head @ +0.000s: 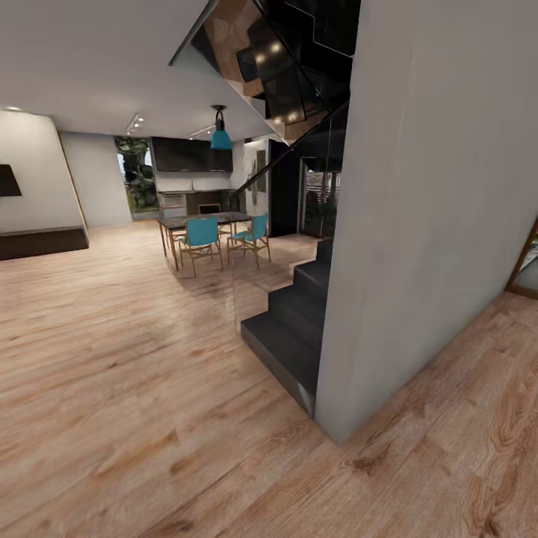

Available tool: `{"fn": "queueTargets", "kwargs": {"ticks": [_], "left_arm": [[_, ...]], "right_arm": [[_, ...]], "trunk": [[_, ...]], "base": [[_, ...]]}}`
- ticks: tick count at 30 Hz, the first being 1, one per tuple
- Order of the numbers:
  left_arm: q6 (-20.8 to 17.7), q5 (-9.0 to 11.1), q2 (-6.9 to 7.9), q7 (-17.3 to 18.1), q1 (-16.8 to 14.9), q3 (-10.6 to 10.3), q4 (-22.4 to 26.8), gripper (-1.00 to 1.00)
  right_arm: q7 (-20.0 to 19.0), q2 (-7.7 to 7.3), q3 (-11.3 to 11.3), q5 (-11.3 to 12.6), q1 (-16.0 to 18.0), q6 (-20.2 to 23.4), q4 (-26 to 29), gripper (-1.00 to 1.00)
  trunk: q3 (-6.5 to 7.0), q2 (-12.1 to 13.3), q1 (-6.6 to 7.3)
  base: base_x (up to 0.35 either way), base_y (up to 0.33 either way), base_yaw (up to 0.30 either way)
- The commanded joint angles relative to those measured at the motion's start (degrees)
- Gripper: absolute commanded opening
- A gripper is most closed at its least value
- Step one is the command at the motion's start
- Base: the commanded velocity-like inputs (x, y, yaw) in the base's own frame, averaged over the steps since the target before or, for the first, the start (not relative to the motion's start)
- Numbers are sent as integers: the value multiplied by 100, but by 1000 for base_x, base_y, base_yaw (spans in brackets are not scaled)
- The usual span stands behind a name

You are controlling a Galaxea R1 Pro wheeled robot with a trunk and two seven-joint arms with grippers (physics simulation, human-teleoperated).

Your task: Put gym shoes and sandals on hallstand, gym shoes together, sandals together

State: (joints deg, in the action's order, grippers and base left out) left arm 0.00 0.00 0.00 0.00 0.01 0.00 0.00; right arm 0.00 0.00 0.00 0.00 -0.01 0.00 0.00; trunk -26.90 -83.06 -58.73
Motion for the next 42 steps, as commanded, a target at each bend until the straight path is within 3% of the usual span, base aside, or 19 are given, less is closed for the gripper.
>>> {"fn": "queueTargets", "kwargs": {"ticks": [1,6,22,29,32,42], "left_arm": [[-26,6,-33,9,23,12,-33,100],[-26,-4,-48,9,25,10,-134,100],[-26,31,-42,39,24,-17,-126,100],[-15,34,2,198,-16,-34,-57,100],[41,119,100,262,-116,25,41,100],[278,337,97,282,-447,154,367,100]], "right_arm": [[31,33,-22,-8,34,-11,33,100],[34,142,-27,-9,140,-11,119,100],[16,65,-36,-14,210,-10,214,100],[13,-152,-20,-7,211,-28,330,100],[-3,-248,14,28,211,-45,427,100],[-14,-571,343,117,211,-108,750,100]], "trunk": [[-3,-2,0],[-3,-2,0],[-3,-2,0],[-3,-2,0],[1,-2,0],[7,-2,0]], "base": [[0,0,0],[0,0,0],[-9,202,0],[-92,300,0],[-186,274,-102],[-256,230,-258]]}}
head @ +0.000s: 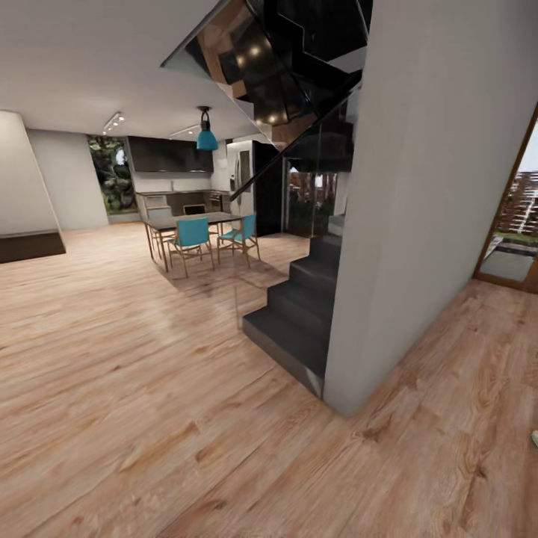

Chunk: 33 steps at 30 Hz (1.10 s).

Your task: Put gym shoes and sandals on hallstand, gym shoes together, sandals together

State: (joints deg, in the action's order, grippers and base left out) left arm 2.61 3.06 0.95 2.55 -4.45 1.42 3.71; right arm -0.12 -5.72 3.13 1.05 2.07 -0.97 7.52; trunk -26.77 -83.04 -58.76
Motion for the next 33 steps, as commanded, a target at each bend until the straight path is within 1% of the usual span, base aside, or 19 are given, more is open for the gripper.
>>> {"fn": "queueTargets", "kwargs": {"ticks": [1,3,4,6,8,9,11,12,14,15,18,19,24,29,30,33], "left_arm": [[48,35,-4,26,-35,11,29,100],[113,41,-20,26,-102,10,94,100],[198,44,-21,26,-224,9,1819,100],[242,45,-27,26,-228,10,2053,100],[281,45,-26,26,-229,9,2176,100],[350,46,-19,26,-230,10,2267,100],[439,49,-7,26,-231,14,2325,100],[539,51,6,26,-231,18,2344,100],[629,44,15,26,-228,24,2346,100],[696,42,30,26,-227,31,2346,100],[757,48,59,26,-225,43,2342,100],[810,53,97,26,-219,109,2338,100],[889,41,116,26,-174,168,2336,100],[1166,46,147,25,-127,189,2326,100],[1274,51,163,26,-116,191,2320,100],[1302,51,166,26,-113,191,2319,100]], "right_arm": [[-2,-31,63,17,4,-37,31,100],[-4,-96,130,31,4,-101,96,100],[-4,-330,512,36,4,-206,1876,100],[-5,-325,534,55,5,-293,2120,100],[-5,-312,542,74,5,-326,2272,100],[-7,-301,548,105,4,-348,2410,100],[-9,-294,551,149,7,-362,2517,100],[-11,-289,553,209,6,-371,2587,100],[-14,-286,555,280,8,-376,2628,100],[-17,-284,555,354,10,-380,2640,100],[-20,-289,558,441,7,-386,2649,100],[-17,-286,550,508,9,-392,2649,100],[-15,-252,536,530,8,-400,2628,100],[-14,-241,538,535,7,-402,2618,100],[-12,-242,547,532,9,-410,2621,100],[-10,-247,552,530,8,-439,2626,100]], "trunk": [[-6,-4,3],[-6,-4,3],[-6,-4,3],[-6,-4,3],[-6,-4,3],[-6,-4,3],[-6,-4,3],[-6,-4,3],[-6,-4,3],[-6,-4,3],[-6,-4,3],[-6,-4,3],[-6,-4,3],[-6,-4,3],[-6,-4,3],[-6,-4,3]], "base": [[-271,220,-293],[-191,161,-297],[-136,114,-298],[-89,75,-298],[-50,42,-299],[-29,24,-299],[-21,17,-300],[-12,10,-300],[-8,7,-300],[-5,4,-300],[-3,3,-300],[-1,1,-300],[0,0,-300],[0,0,-300],[0,0,-300],[0,0,-300]]}}
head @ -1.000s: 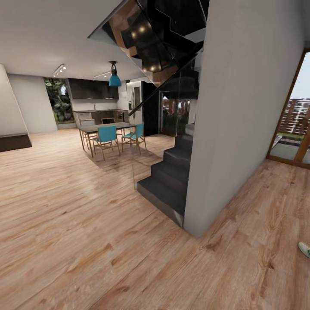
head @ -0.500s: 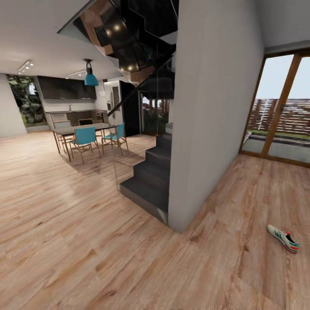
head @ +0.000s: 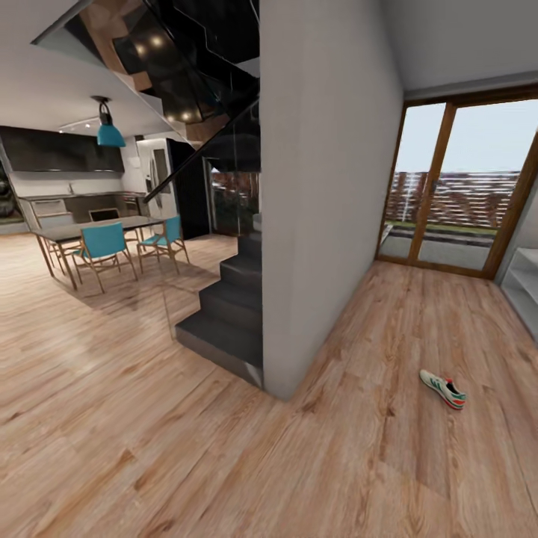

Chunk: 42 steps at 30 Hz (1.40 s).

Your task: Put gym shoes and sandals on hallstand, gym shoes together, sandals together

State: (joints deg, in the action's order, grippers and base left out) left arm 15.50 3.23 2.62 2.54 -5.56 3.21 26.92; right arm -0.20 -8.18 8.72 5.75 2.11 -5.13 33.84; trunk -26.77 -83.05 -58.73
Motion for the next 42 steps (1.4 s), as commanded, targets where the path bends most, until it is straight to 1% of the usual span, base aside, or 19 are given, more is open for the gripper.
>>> {"fn": "queueTargets", "kwargs": {"ticks": [1,4,7,13,14,21,32,36,42], "left_arm": [[26,32,0,27,-1,13,-2,100],[59,30,1,24,1,13,-2,100],[79,29,5,6,0,16,-2,100],[88,23,9,-29,-9,20,-3,100],[91,21,10,-39,-13,21,2,100],[106,17,11,-51,-15,22,0,100],[111,11,11,-52,-16,22,-2,100],[111,11,11,-52,-16,22,-3,100],[111,14,11,-52,-16,22,-3,100]], "right_arm": [[-1,-4,-6,59,6,-38,-5,100],[2,-17,-4,58,3,-108,0,100],[29,-53,0,48,2,-358,6,100],[42,-95,-1,42,3,-633,8,100],[45,-124,-11,41,5,-719,0,100],[40,-138,-24,40,4,-772,-16,100],[13,-133,-28,40,3,-779,-18,100],[9,-130,-28,40,3,-779,-18,100],[-3,-106,-35,34,4,-779,-18,100]], "trunk": [[-6,-3,0],[-6,-3,0],[-6,-3,0],[-6,-3,0],[-6,-3,0],[-6,-3,0],[-6,-3,0],[-6,-3,0],[-6,-3,0]], "base": [[0,0,-300],[0,0,-300],[0,0,-300],[0,0,-300],[0,0,-300],[0,-27,-300],[0,-245,-295],[0,-272,-160],[0,-273,-44]]}}
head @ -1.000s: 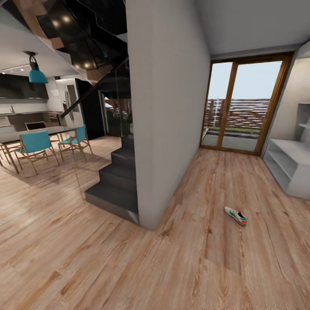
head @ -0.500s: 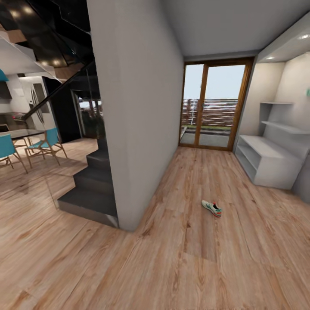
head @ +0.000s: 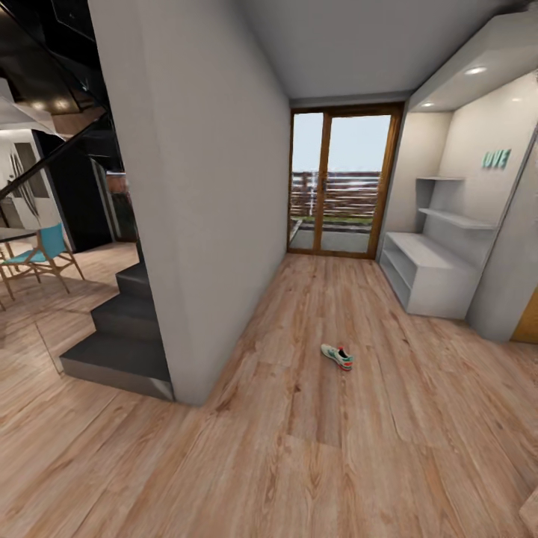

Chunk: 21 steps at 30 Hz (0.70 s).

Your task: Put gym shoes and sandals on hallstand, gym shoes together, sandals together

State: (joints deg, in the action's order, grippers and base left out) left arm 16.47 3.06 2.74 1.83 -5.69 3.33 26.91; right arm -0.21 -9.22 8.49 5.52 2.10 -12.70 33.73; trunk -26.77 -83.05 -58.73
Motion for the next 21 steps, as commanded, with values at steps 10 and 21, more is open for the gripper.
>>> {"fn": "queueTargets", "kwargs": {"ticks": [10,21], "left_arm": [[14,37,-1,19,-9,10,-2,100],[14,37,-1,19,-11,10,-2,100]], "right_arm": [[6,-29,-10,46,2,-34,-13,100],[4,-36,-14,45,3,-28,-8,100]], "trunk": [[-6,-3,0],[-6,-3,0]], "base": [[0,-274,-6],[-2,-274,0]]}}
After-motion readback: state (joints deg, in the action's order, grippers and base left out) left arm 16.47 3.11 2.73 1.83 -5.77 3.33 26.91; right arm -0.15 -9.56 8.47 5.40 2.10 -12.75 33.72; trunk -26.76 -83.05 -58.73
